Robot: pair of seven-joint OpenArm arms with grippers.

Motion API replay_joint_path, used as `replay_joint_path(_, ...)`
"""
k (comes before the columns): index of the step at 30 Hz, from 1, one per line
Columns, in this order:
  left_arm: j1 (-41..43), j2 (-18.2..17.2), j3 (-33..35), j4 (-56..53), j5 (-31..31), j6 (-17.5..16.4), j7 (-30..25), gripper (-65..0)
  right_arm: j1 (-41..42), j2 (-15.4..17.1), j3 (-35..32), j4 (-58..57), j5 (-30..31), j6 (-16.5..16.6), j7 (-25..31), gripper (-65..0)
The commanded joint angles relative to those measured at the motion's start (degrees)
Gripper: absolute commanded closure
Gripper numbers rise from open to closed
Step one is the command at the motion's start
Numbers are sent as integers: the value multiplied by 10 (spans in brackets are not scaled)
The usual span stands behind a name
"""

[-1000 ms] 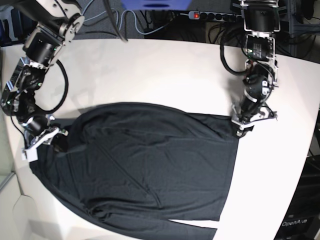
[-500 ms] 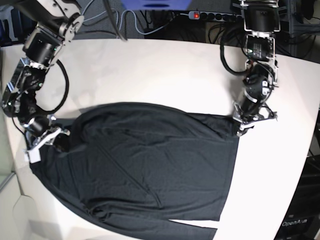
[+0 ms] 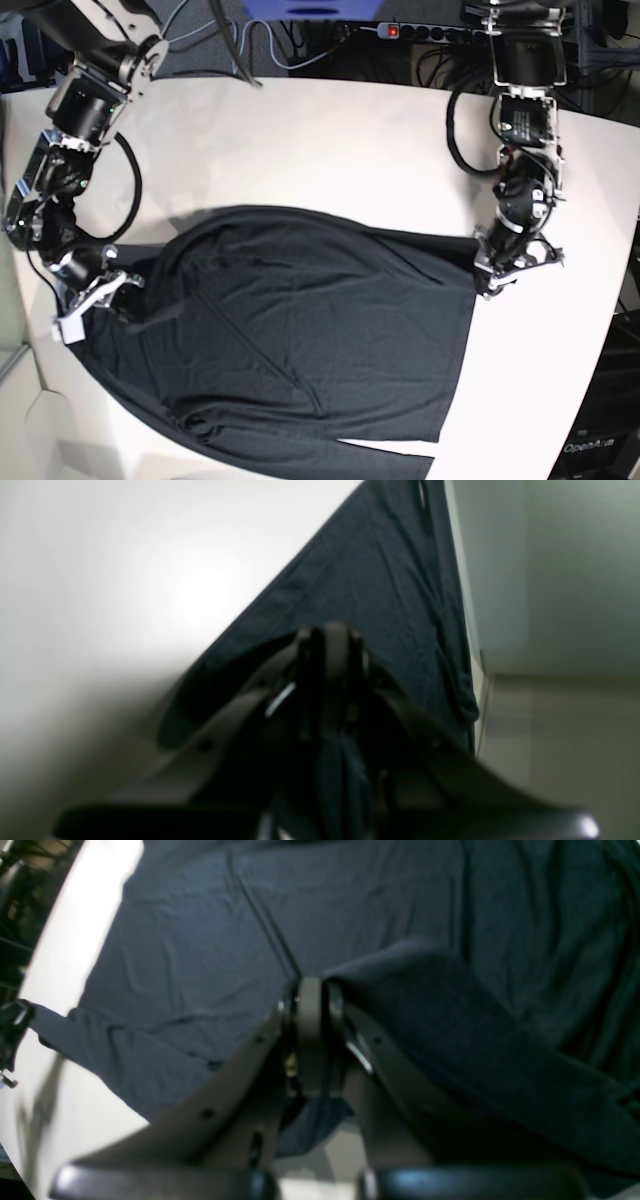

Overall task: Fold the T-shirt properly
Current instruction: 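Drag the shirt with both grippers further away from the robot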

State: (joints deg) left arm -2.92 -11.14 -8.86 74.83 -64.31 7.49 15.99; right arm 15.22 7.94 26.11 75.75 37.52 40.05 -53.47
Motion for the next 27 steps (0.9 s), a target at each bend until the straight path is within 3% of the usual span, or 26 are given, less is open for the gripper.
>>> replay_joint_path(1,-18,-4,-1,9,-3,-9,-6,-26,18,10,0,10,12,-1,11,-1)
replay_joint_path(13,-41,-2,-7,8,-3,13,16,-26,42,34,0,9,12,-1,11,-1)
replay_joint_path(20,-56,-5,-7,1,-3,13,17,-26,57,61,0,-69,13,-1,15,-1)
replay_joint_path(27,-81,-5,-7,-34,-3,11,17,-26,54,73,-31,-74,13,-1,38,-1)
